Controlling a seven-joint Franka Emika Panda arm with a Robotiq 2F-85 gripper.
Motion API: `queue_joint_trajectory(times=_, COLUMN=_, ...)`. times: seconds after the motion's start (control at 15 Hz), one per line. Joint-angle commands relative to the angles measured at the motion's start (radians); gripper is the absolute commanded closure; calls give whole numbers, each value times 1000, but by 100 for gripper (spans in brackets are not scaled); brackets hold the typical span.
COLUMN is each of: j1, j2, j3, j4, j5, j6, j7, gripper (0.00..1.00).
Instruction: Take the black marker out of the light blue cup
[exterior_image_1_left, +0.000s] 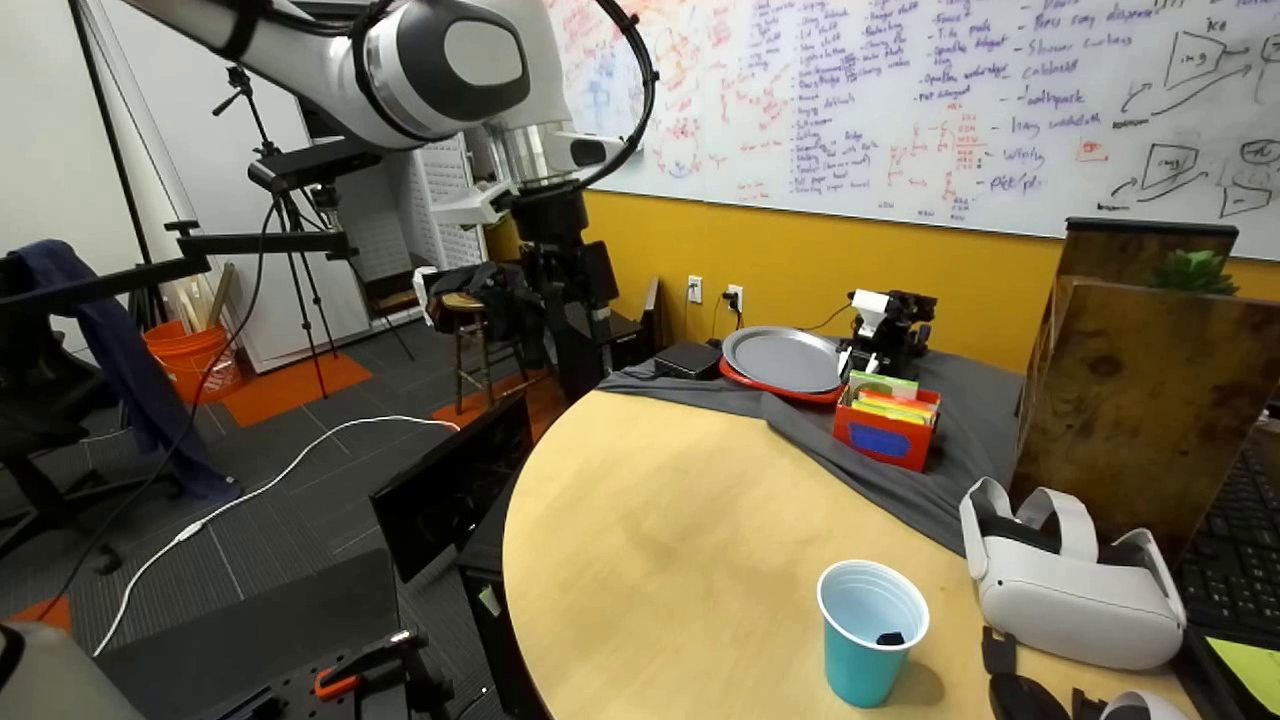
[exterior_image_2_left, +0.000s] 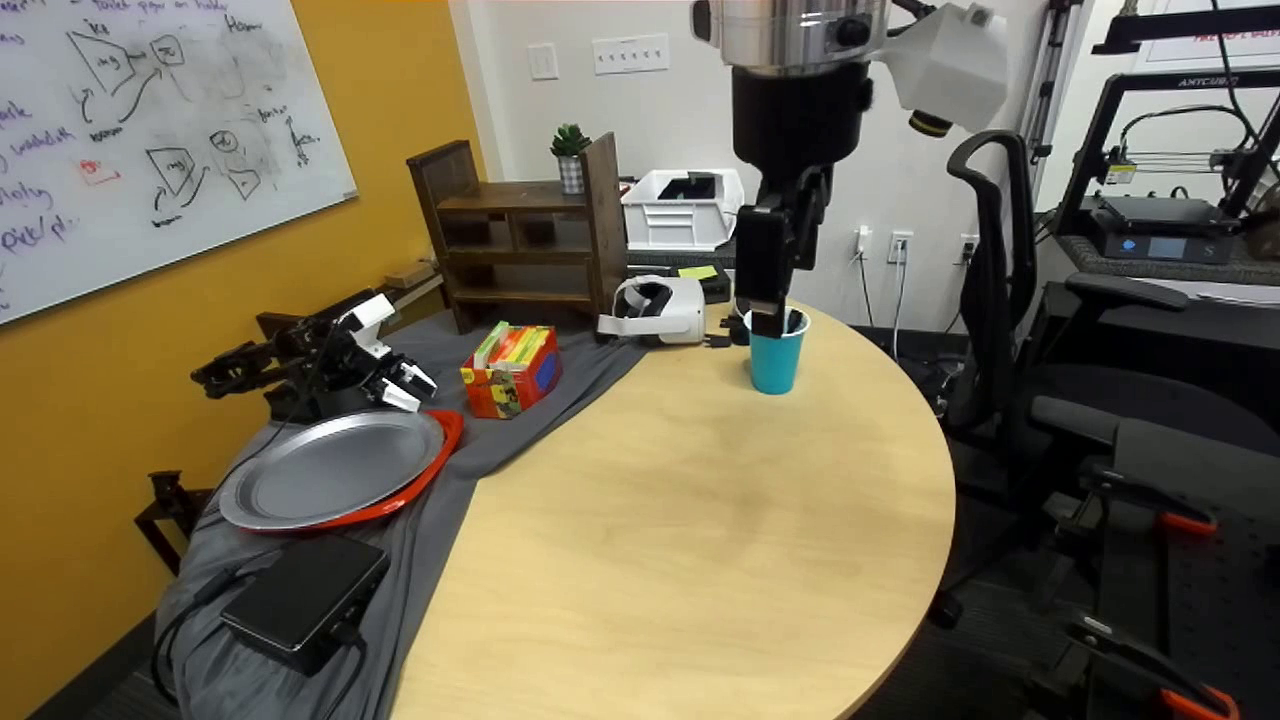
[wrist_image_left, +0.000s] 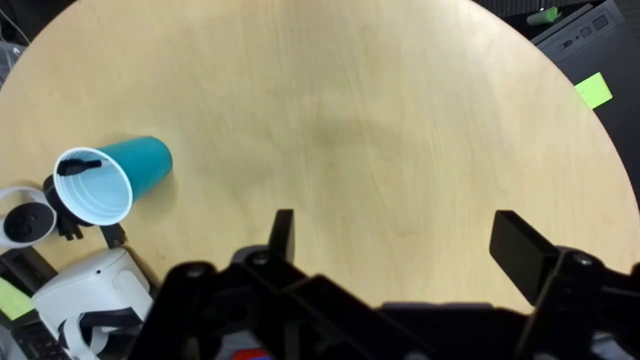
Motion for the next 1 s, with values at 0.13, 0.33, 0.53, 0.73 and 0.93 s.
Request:
queue_joint_trajectory(times=0.13, j1=-9, j2=16, j3=-47, j4=15, j5=-63, j6=108, j7=-103, gripper=0)
queue_joint_trajectory(times=0.33, j1=-20, j2=19, j3=-75, j4=23, j5=-109, j6=138, j7=-163, gripper=0)
queue_joint_trajectory(times=0.53, j1=-31, j2=25, j3=-103, j4=36, j5=-136, j6=144, j7=-244, gripper=0)
queue_joint_trajectory(times=0.73, j1=-39, j2=33, j3=-127, j4=52, j5=-139, j6=122, j7=-343, gripper=0)
queue_joint_trajectory(times=0.93, j1=-47, j2=40, j3=-150, j4=65, j5=-140, j6=113, j7=-442, gripper=0)
